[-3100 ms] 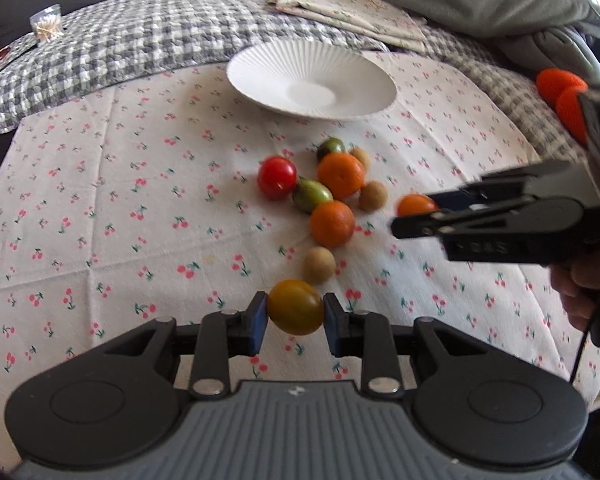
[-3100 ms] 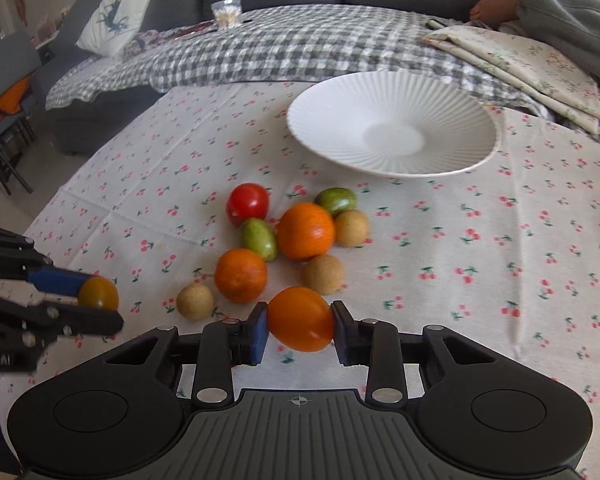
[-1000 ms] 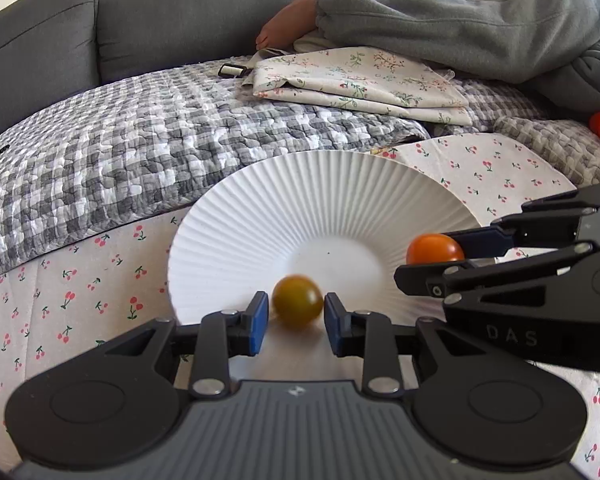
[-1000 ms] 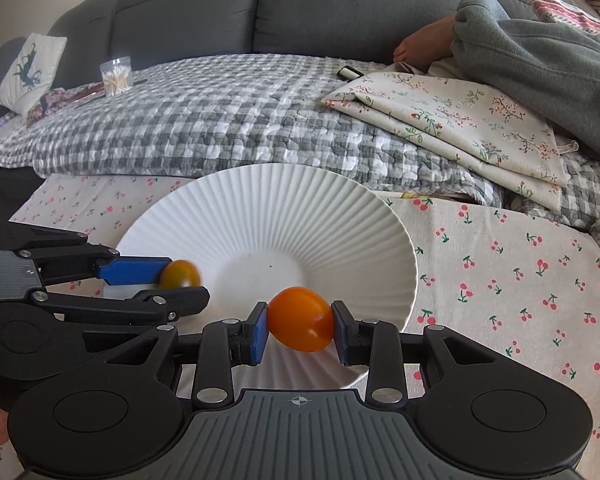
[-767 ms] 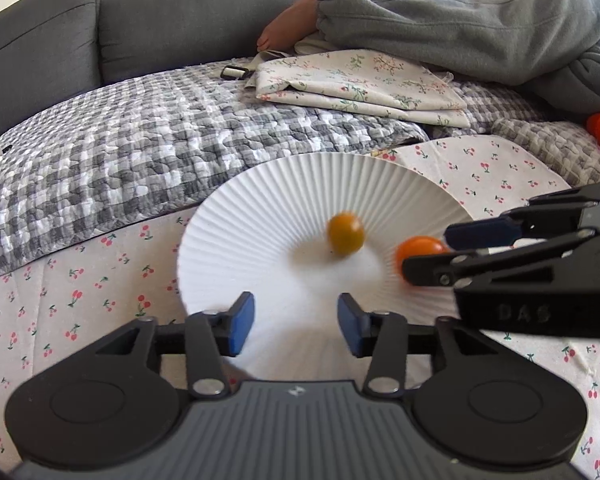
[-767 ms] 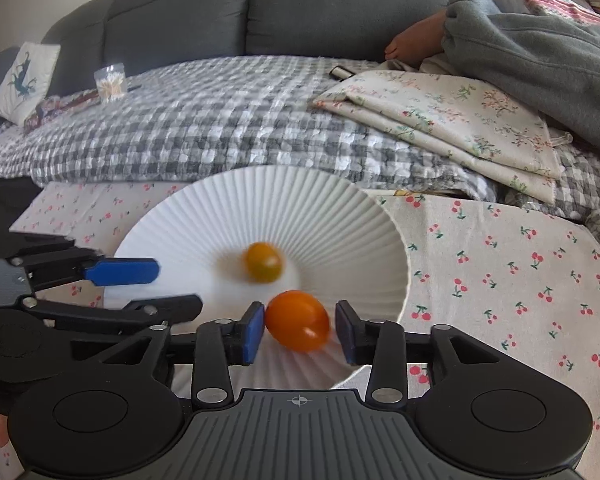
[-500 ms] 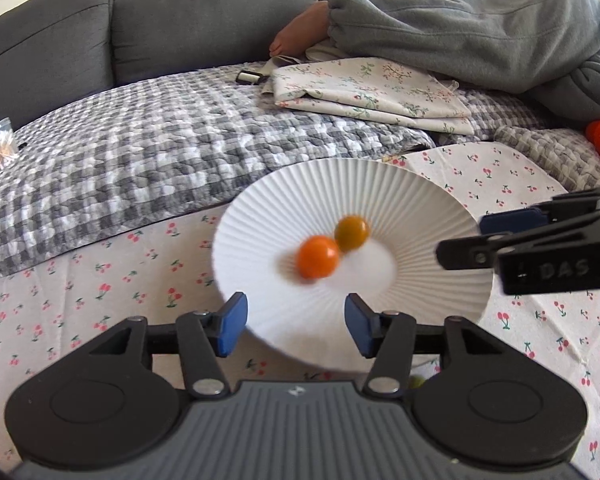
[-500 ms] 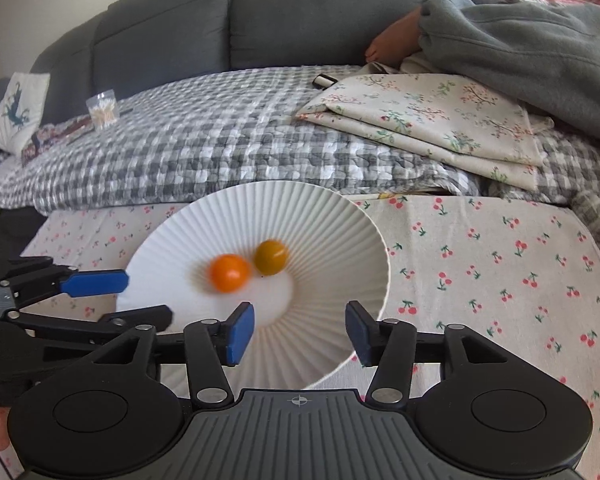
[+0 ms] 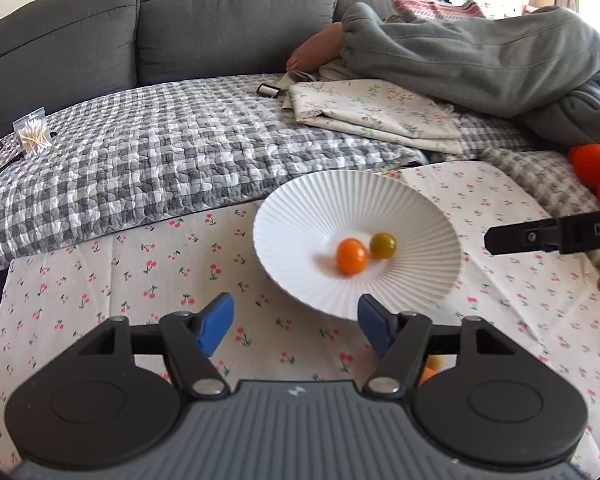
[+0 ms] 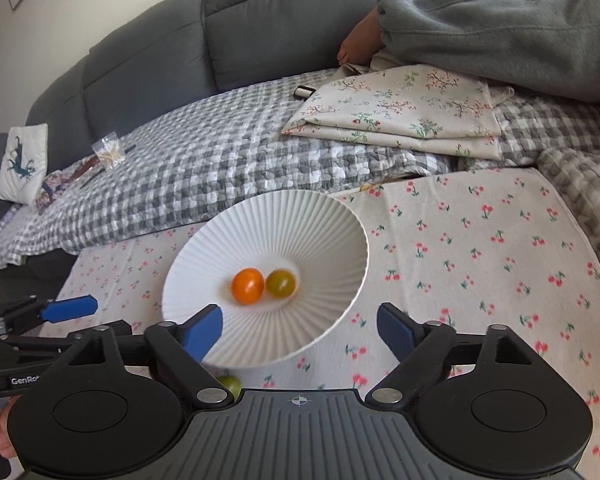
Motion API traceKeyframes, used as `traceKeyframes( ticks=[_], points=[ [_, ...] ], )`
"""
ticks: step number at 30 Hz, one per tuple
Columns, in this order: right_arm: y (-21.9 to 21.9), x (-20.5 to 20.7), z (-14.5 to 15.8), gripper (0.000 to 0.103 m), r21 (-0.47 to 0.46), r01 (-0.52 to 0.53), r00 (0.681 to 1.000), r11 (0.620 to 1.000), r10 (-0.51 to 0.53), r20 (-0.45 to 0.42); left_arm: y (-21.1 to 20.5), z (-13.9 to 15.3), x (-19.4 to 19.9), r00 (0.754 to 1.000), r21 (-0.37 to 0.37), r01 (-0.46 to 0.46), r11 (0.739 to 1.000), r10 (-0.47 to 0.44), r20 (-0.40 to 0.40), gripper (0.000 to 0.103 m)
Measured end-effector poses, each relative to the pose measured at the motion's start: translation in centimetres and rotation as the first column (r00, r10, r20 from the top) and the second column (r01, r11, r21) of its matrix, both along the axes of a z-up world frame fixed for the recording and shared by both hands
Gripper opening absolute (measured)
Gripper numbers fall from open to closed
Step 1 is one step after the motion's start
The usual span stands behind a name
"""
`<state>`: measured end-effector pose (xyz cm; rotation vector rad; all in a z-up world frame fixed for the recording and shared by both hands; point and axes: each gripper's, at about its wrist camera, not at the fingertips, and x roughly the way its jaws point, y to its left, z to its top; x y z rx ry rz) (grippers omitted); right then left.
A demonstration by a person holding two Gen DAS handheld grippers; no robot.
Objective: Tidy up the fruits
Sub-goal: 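Move both tools back toward the fruit cluster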
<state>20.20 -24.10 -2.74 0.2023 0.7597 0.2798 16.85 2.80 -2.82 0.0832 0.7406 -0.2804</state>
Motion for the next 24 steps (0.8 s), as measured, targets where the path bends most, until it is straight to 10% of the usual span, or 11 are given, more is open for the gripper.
traceKeyframes(
  ticks=[14, 24],
  points=[
    [0.1, -7.2, 0.4, 0.097, 0.075, -0.082, 0.992, 0.994, 0.088, -0.09, 1.4, 0.1, -6.1, 0.997, -0.061, 0.037, 0.997, -0.04, -0.059, 0.097],
    [1.6, -8.8, -1.2, 0.097, -0.036, -0.145, 0.986, 0.989, 0.141, -0.09, 0.8, -2.5, -7.3, 0.993, -0.036, 0.047, 0.998, -0.05, -0.108, 0.102]
  ],
)
